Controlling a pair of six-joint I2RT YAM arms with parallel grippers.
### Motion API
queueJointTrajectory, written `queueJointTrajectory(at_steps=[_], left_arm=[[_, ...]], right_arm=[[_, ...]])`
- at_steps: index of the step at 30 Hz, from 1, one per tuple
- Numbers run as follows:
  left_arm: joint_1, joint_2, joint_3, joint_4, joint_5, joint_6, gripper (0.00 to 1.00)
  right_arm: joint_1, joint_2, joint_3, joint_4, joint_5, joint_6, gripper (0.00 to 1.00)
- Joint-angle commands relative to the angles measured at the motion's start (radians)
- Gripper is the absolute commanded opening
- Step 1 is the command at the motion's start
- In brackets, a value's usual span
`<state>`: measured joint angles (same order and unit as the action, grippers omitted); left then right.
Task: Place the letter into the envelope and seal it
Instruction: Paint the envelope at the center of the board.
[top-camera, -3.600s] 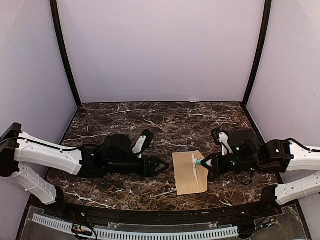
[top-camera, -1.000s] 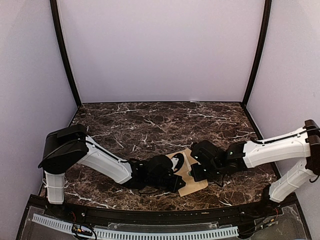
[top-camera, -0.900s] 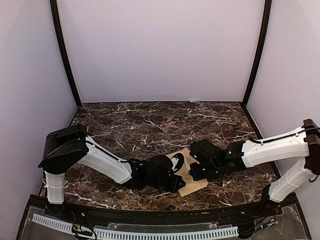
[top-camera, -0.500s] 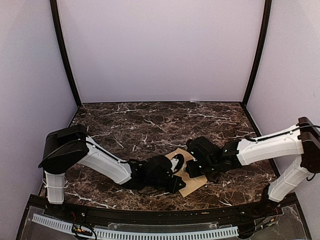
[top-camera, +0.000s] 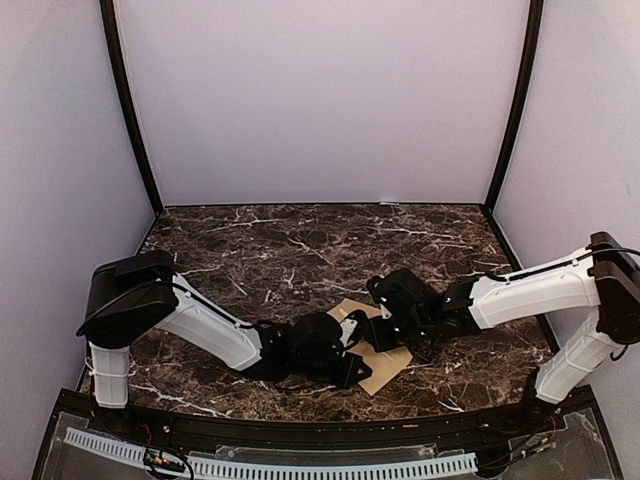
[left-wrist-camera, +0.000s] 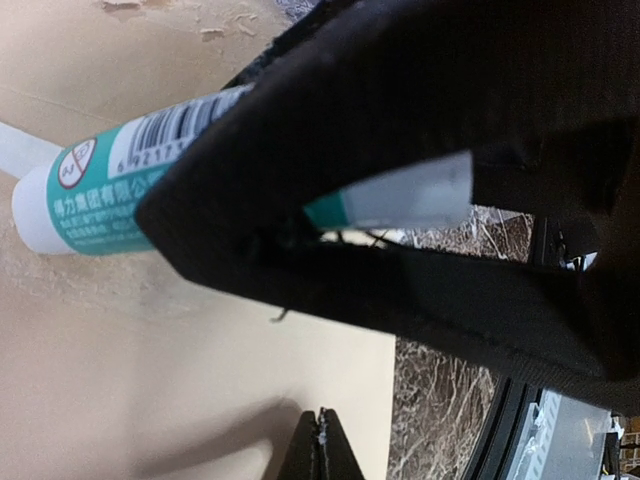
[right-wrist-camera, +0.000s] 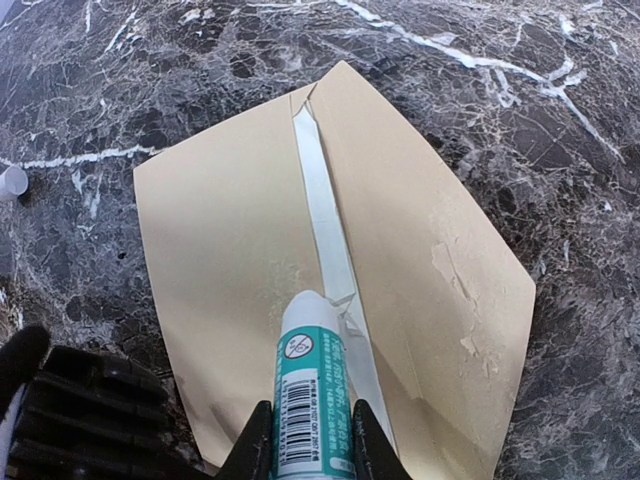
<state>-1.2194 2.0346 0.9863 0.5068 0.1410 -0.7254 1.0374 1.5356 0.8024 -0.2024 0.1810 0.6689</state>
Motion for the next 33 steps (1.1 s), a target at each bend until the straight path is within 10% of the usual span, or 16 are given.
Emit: queueJointTrajectory(at_steps=[1,13,33], left_arm=[[-0.026,-0.035,-0.031,-0.06,-0.002,0.007,0.0],[-0.024,-0.292,-0.051,-0.181,-0.145,0.009,0.32],[0.058,-0.132,0.052,-0.396,-0.276,0.123,0.24]], right_arm=[[-0.012,-0.005,0.008,0.047,-0.036,-0.016,0.0],[-0.013,-0.255,-0.051,-0.009,-0.076,-0.007,0.0],[-0.006,-0.304,-0.165,-0.004,-0.142,0.018,0.0]])
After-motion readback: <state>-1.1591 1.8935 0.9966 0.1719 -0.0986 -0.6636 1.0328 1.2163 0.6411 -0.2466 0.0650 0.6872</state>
